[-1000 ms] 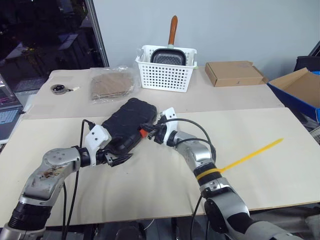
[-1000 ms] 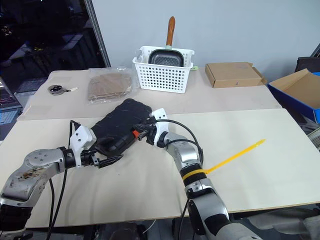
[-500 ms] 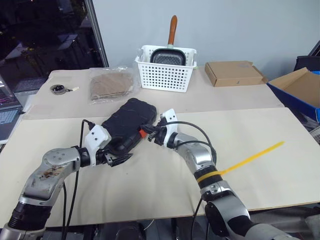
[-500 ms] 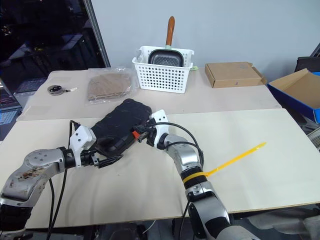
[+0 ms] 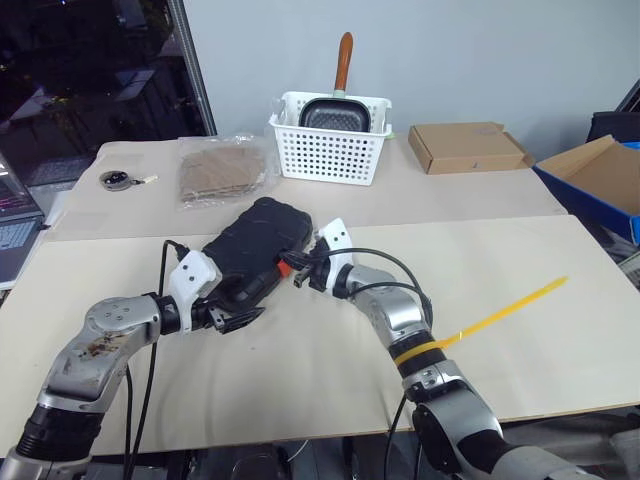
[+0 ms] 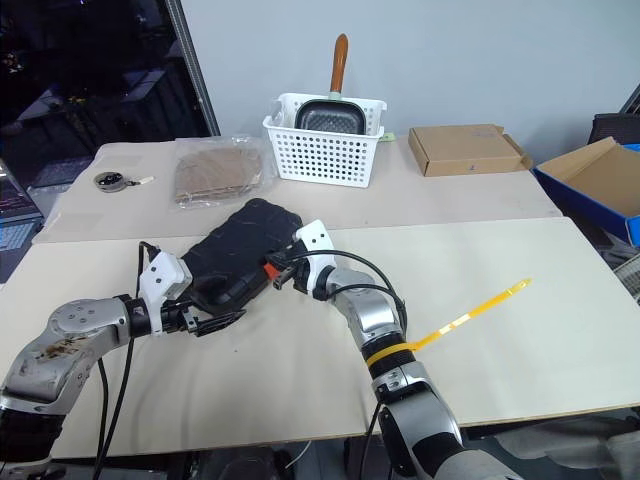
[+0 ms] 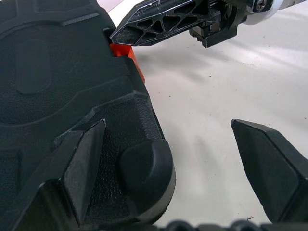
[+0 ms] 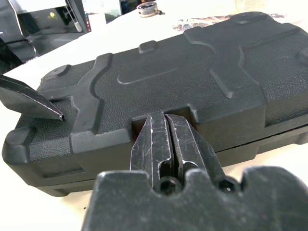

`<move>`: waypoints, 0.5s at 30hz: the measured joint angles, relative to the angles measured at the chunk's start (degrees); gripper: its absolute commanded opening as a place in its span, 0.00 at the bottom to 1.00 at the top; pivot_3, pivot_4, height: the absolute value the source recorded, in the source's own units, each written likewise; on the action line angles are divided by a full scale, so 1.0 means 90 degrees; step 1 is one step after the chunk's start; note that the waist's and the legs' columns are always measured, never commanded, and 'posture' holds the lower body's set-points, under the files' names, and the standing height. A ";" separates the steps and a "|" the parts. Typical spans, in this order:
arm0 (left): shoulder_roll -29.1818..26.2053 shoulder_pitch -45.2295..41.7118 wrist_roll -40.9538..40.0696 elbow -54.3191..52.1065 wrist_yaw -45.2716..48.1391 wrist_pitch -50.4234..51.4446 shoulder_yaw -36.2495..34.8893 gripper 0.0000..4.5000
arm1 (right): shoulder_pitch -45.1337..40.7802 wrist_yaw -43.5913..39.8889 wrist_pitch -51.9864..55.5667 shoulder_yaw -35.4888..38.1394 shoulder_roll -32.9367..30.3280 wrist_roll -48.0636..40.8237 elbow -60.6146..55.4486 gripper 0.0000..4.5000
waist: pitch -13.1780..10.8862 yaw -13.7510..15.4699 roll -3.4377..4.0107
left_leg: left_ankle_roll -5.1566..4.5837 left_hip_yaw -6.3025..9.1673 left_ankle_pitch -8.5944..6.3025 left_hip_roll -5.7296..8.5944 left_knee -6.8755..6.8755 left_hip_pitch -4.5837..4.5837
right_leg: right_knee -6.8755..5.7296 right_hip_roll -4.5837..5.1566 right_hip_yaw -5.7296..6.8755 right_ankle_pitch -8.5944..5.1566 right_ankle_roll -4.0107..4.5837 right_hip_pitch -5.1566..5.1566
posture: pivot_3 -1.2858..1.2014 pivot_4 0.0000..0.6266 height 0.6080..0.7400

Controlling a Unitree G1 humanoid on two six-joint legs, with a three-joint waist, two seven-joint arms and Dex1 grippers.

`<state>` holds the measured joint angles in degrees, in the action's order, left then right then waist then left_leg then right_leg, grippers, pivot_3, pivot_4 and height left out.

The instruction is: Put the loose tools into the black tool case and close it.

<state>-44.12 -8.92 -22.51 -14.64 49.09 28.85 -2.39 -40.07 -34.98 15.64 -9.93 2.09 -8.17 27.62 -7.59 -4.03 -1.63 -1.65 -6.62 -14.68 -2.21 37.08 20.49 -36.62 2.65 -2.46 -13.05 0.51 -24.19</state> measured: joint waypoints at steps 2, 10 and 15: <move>0.0012 0.0000 0.0000 0.0001 -0.0013 0.0000 0.0000 1.00 | 0.0000 0.0005 -0.0018 -0.0030 -0.0011 0.0031 0.0006 0.01 | 0.0000 0.0000 -0.0001 | 0.0000 0.0000 0.0000 0.0000 -0.0003 -0.0003 | 0.0000 0.0000 0.0000 -0.0001 0.0001 0.0001 | 0.52 0.24 1.00; 0.0023 -0.0012 0.0004 0.0042 -0.0014 0.0000 0.0005 1.00 | -0.0027 0.0012 -0.0096 -0.0083 -0.0012 0.0128 0.0079 0.01 | 0.0006 0.0000 -0.0003 | 0.0001 -0.0001 0.0000 0.0000 -0.0011 -0.0017 | -0.0003 0.0000 0.0000 -0.0008 0.0011 0.0007 | 0.52 0.24 1.00; 0.0060 -0.0012 0.0019 0.0044 -0.0016 -0.0013 0.0005 1.00 | 0.0033 -0.0023 -0.0246 -0.0106 -0.0102 0.0222 -0.0003 0.01 | 0.0010 0.0006 -0.0004 | 0.0002 0.0000 0.0001 -0.0001 -0.0014 -0.0018 | -0.0003 0.0000 0.0002 -0.0011 0.0014 0.0006 | 0.52 0.24 1.00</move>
<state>-43.58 -9.03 -22.34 -14.25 48.95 28.73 -2.35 -39.77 -35.19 13.43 -10.88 1.18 -6.17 27.59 -7.50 -3.97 -1.67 -1.63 -6.62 -14.68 -2.21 36.95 20.33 -36.65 2.66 -2.45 -13.15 0.64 -24.13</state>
